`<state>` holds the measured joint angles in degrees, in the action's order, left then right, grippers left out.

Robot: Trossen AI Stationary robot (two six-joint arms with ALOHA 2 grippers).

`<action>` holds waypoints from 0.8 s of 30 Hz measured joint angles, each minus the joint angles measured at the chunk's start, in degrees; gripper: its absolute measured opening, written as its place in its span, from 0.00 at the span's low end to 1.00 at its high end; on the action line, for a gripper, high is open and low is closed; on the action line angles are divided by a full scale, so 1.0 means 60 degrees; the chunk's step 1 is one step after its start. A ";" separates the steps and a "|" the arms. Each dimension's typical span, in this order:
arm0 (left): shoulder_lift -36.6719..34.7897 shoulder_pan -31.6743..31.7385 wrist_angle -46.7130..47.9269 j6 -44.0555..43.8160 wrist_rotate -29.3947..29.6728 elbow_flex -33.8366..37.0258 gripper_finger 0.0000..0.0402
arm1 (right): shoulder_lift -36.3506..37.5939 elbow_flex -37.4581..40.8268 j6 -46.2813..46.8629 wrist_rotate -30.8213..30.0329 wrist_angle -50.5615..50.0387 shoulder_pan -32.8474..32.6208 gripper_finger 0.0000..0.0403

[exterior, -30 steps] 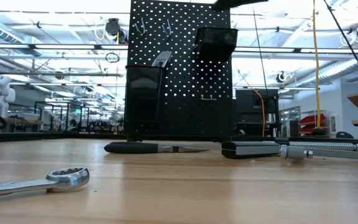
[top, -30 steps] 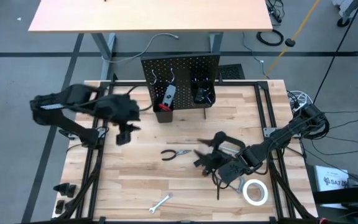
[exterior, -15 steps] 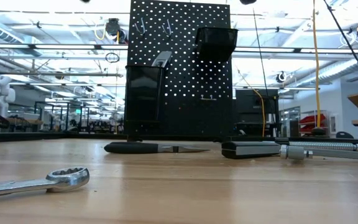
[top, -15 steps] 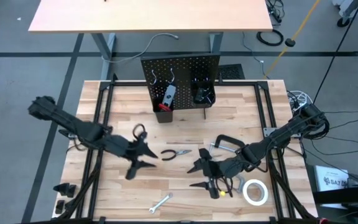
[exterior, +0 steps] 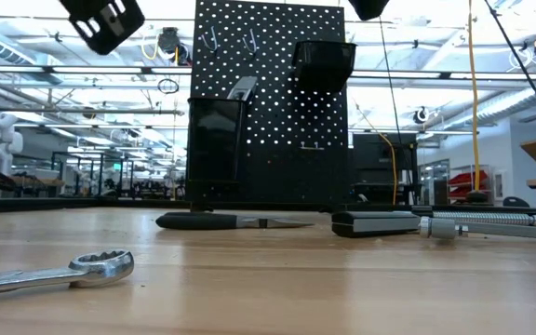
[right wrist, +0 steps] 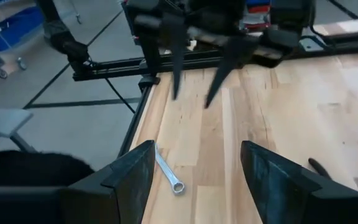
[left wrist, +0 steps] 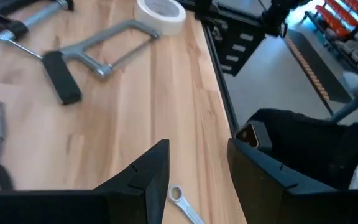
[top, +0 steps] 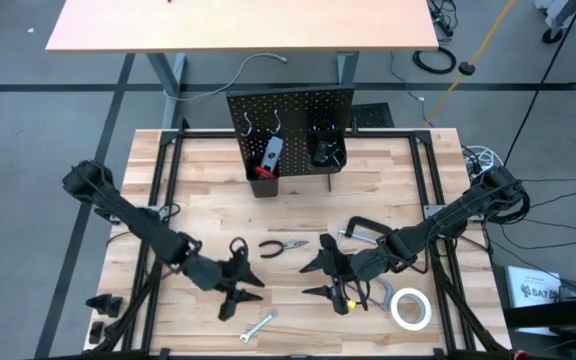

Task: Hang tools onto peg board
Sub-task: Put the wrench into the left black bin on the pegboard

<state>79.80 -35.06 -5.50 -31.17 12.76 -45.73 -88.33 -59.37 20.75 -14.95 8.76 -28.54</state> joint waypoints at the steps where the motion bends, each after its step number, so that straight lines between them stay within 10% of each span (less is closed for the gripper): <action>1: 0.0167 -0.0099 -0.0081 -0.0009 0.0047 -0.0001 0.41 | 0.0000 0.0000 0.0092 0.0002 -0.0015 -0.0003 0.57; 15: 0.2417 -0.0791 -0.0283 -0.1998 -0.0492 -0.0001 0.41 | 0.0000 0.0000 0.1913 0.0013 -0.1784 -0.0010 0.57; 24: 0.3548 -0.1177 -0.0514 -0.0329 -0.0212 -0.1152 0.41 | 0.0000 0.0000 0.1859 0.0013 -0.1970 -0.0010 0.57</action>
<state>101.09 -42.13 -8.59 -33.14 11.49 -52.64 -88.33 -59.37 31.90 -14.87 -3.06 -28.60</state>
